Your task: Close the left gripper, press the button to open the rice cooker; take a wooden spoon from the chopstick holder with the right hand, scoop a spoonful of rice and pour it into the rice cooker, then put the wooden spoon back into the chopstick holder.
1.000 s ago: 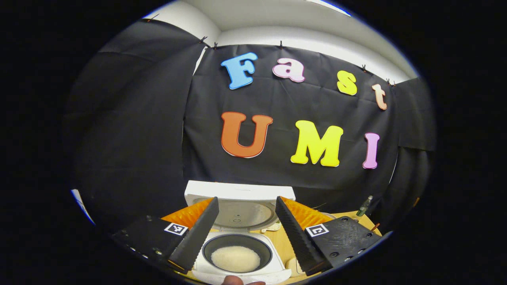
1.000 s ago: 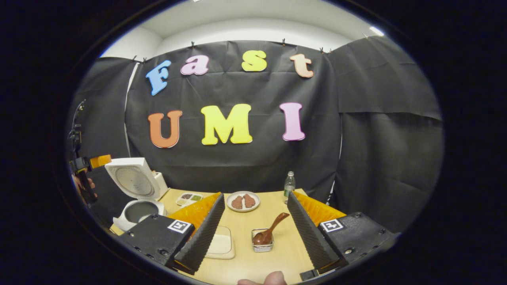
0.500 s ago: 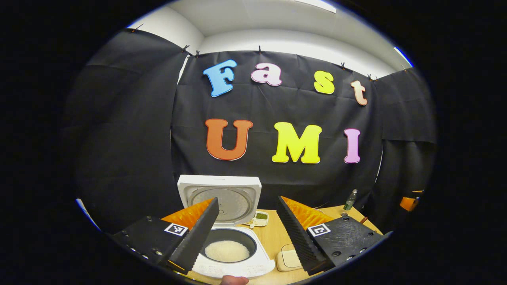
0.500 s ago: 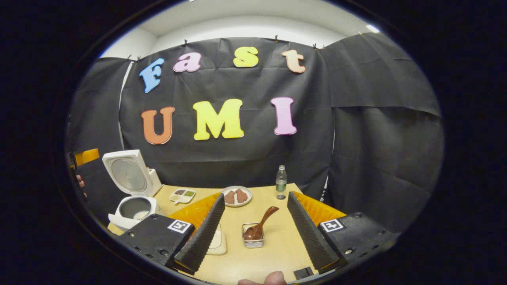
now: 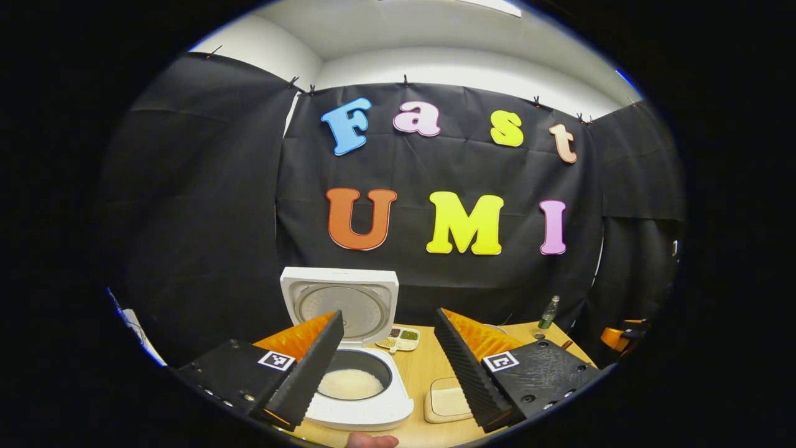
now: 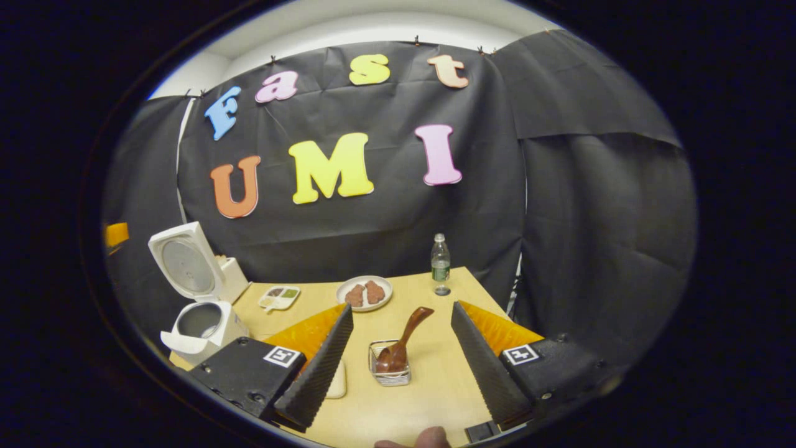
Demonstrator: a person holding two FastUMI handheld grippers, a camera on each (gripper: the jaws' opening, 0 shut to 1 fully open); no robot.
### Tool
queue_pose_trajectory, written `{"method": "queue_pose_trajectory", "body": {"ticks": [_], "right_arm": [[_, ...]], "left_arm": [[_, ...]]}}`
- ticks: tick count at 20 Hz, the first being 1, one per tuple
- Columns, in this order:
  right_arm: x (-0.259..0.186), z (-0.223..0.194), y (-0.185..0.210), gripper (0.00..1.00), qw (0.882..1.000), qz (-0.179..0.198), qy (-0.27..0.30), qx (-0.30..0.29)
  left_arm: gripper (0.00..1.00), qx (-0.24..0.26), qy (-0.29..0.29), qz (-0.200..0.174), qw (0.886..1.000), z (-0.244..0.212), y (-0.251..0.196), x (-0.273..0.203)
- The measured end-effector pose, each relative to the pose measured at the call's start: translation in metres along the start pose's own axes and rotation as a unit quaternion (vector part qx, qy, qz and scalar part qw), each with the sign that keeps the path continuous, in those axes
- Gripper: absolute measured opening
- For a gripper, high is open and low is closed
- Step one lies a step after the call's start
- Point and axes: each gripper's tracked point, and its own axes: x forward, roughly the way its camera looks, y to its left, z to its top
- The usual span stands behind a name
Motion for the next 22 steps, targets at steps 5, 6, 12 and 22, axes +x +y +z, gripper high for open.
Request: {"method": "queue_pose_trajectory", "body": {"ticks": [5,6,12,22], "right_arm": [[0.070,-0.047,-0.014,0.99,0.999,0.024,0.038,0.013],[0.085,-0.058,-0.017,0.99,0.998,0.029,0.052,0.017],[0.161,-0.106,-0.014,0.96,0.990,0.059,0.115,0.053],[0.194,-0.128,-0.006,0.31,0.982,0.080,0.160,0.058]], "left_arm": [[0.94,0.004,0.006,0.050,0.999,-0.005,-0.003,0.007],[0.94,0.006,0.006,0.060,0.998,-0.004,-0.004,0.008],[0.94,0.022,0.029,0.098,0.995,-0.016,-0.007,0.012],[0.94,0.030,0.043,0.134,0.990,-0.023,0.016,0.004]]}}
